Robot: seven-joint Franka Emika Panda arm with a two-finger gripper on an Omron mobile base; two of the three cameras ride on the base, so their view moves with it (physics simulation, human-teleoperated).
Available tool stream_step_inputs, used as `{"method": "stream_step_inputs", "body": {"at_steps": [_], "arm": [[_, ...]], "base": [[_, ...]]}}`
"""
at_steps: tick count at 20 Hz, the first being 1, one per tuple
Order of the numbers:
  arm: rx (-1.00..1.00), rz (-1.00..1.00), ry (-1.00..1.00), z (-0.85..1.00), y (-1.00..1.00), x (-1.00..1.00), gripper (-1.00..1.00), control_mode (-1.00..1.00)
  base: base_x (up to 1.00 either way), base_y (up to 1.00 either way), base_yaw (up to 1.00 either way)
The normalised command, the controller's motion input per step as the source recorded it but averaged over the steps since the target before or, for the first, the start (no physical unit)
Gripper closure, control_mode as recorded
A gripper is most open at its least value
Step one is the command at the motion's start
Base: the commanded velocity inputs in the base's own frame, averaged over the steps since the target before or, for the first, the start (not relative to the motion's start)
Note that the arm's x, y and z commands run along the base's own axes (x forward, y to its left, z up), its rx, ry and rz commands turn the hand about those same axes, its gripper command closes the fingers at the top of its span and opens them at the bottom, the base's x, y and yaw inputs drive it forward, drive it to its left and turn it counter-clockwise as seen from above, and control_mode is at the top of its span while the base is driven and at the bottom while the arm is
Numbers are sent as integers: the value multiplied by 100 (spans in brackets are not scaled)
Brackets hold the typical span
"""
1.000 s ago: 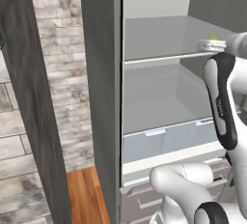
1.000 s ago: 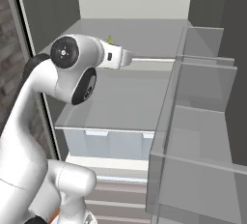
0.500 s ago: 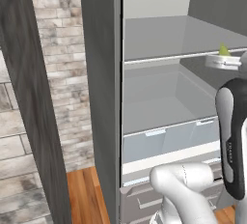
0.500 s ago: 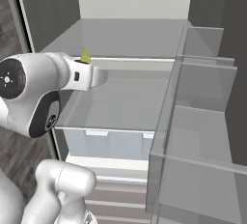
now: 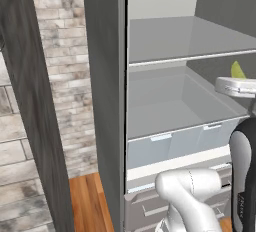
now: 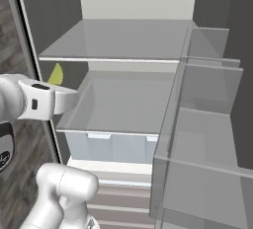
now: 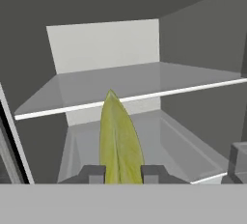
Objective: There is a bowl on the dining counter. Grab a lemon wedge from the fridge and place it in the bowl. Then get the liquor bottle and glass cup from the cabinet and place them next to the bowl.
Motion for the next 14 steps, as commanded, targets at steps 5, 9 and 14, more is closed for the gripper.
{"method": "stream_step_inputs", "body": {"at_steps": [5,9,14], "arm": [[0,0,0,0,0,0,100,100],[0,0,0,0,0,0,100,100],[0,0,0,0,0,0,100,100]], "base": [[-17,13,0],[-92,24,-4],[-100,50,-9]]}}
